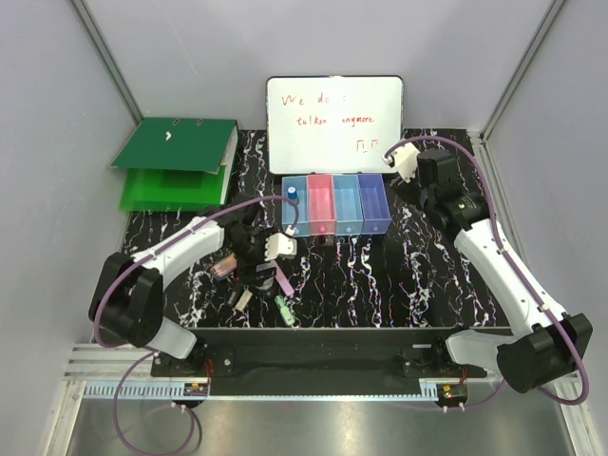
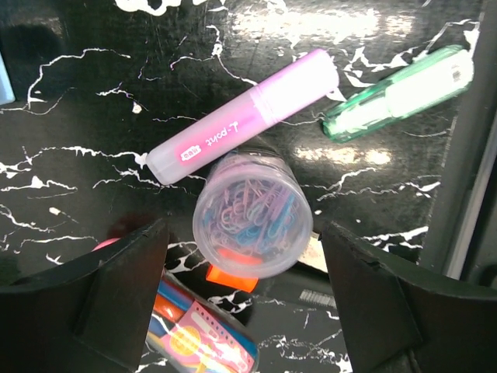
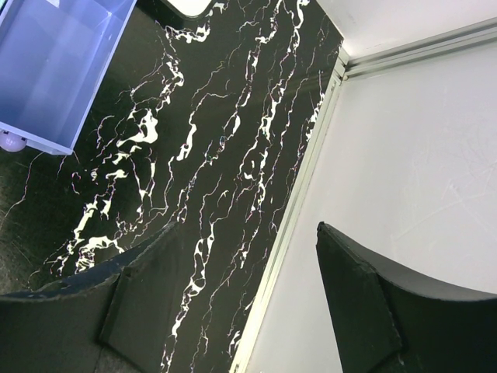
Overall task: Sort the stationery into containers
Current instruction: Pick up the stationery from the center of the board.
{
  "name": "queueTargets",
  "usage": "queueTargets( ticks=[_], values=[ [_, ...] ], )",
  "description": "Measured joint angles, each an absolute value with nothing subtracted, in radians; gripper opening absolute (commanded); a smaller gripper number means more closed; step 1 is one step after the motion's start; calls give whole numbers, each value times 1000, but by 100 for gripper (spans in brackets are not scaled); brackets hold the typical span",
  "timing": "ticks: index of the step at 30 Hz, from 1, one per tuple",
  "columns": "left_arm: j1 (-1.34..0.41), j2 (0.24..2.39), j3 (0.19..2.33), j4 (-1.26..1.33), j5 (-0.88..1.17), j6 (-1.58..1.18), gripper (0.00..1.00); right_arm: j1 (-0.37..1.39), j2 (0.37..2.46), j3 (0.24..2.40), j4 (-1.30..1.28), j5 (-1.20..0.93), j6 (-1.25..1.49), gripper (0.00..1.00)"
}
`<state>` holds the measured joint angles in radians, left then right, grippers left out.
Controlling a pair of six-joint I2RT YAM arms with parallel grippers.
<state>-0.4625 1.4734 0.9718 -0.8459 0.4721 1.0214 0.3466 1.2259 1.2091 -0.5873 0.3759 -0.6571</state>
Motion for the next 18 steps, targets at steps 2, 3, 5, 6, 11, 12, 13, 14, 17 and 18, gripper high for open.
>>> queueTargets(
  ticks=[2, 3, 5, 6, 11, 12, 13, 14, 17, 18],
  values=[
    [-464, 1491, 971, -831, 467, 1015, 84, 347, 1225, 1209, -587, 376, -657, 76],
    [-464, 1502, 971, -823, 466, 1012, 84, 347, 1225, 1209, -587, 376, -657, 76],
    [-466, 1520, 971, -810, 464, 1006, 81, 347, 1226, 1209, -588, 374, -654, 77],
    [-467, 1528, 971, -805, 463, 1002, 79, 347, 1225, 1209, -588, 373, -652, 77],
    [-470, 1546, 961, -783, 458, 987, 47, 347, 1225, 1209, -599, 353, -640, 76],
    [-470, 1546, 959, -783, 458, 985, 42, 347, 1225, 1208, -601, 352, -638, 76],
    [-470, 1546, 959, -782, 458, 984, 35, 347, 1225, 1207, -601, 348, -636, 76],
    [-470, 1546, 959, -781, 459, 984, 18, 347, 1225, 1207, -603, 347, -634, 76],
    [-470, 1544, 957, -773, 459, 975, 13, 347, 1226, 1203, -608, 345, -629, 76],
    [-470, 1541, 954, -769, 458, 971, 9, 347, 1225, 1201, -609, 344, -627, 76]
  ],
)
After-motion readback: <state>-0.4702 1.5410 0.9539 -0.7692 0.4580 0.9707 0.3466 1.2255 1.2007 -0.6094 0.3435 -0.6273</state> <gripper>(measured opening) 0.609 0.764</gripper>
